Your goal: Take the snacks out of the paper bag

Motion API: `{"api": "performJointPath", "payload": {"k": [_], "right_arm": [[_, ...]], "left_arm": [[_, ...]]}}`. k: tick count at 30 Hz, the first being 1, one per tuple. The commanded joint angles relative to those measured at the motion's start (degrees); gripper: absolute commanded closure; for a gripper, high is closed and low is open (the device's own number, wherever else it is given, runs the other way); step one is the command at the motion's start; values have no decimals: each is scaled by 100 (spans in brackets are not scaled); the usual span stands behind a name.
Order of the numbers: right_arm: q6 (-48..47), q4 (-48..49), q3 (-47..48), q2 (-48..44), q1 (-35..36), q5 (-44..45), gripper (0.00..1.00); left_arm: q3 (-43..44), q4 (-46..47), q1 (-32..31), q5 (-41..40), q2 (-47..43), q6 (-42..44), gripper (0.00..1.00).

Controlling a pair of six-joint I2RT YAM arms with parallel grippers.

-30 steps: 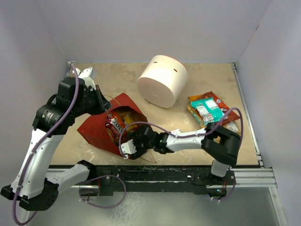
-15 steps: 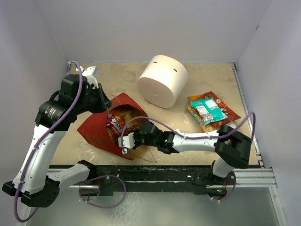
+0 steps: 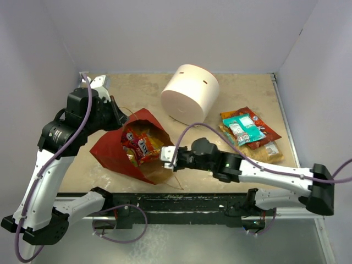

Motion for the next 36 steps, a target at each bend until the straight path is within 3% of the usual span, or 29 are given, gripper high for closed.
{"api": "performJointPath", "payload": {"k": [1, 6, 10, 14, 20, 24, 29, 36], "right_arm": [[1249, -771, 473, -766, 29, -105, 100], [2280, -1277, 827, -1357, 30, 1096, 100], [2942, -1440, 1245, -1529, 1, 3608, 100], [2858, -1120, 1206, -1447, -319, 5014, 100], [4002, -2609, 1549, -970, -2127, 5355, 100], [3975, -3446, 1600, -796, -3097, 5565, 100], [3436, -4383, 1562, -378, -3750, 6468, 100], [3075, -4514, 1333, 7, -4219, 6208, 100]], "left_arm": [[-20, 376, 35, -185, -141, -190, 100], [-155, 313, 32, -186, -258, -195, 100], [-213, 275, 32, -155, -290, -194, 100], [-229, 348, 33, -42, -290, -183, 100], [-237, 534, 31, 132, -228, 32, 100], [-149, 551, 29, 163, -124, 235, 100], [-150, 672, 35, 450, 2, 317, 100], [-136, 752, 34, 861, 228, 535, 100]]}}
